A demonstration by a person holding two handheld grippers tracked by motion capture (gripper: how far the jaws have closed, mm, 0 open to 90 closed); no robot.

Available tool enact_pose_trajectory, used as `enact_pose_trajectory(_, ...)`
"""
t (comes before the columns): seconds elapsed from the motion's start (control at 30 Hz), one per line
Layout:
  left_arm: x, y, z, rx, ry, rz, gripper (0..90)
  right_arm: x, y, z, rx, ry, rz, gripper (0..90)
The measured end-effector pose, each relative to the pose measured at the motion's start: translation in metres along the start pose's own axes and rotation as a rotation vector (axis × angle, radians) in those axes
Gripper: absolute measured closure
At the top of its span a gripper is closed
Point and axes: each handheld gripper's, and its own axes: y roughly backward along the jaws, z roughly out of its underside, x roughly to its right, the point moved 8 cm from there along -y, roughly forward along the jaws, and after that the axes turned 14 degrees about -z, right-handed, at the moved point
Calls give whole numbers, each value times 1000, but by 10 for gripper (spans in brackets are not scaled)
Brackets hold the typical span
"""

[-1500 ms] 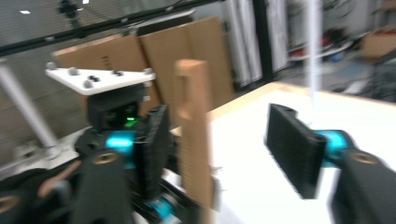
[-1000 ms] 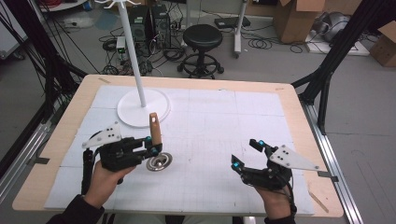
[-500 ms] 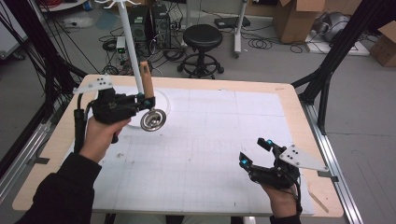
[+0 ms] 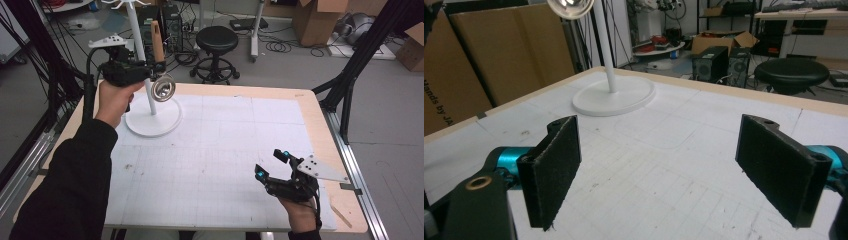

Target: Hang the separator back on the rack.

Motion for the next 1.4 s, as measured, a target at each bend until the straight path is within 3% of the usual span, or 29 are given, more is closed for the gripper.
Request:
enact_pose_trajectory(0.4,-5,-17,-32,-2,-25,-78,726,-2,1,2,10,-18,-12,167)
enact_pose_trajectory(0.53,-10,-20,-37,6,-2,-104,726,-2,2,2,12,-19,-14,166)
enact_pose_trajectory(1.07,-31,-22,-31,-20,23,-186,725,0,8,2,29,-37,-11,167)
enact_pose_trajectory(1.33,-34,-15,-18,-6,21,-184,717,-1,8,1,34,-39,-11,166)
enact_pose_trajectory(1.4,-33,-10,-16,8,9,-187,674,-1,8,1,32,-40,-9,166)
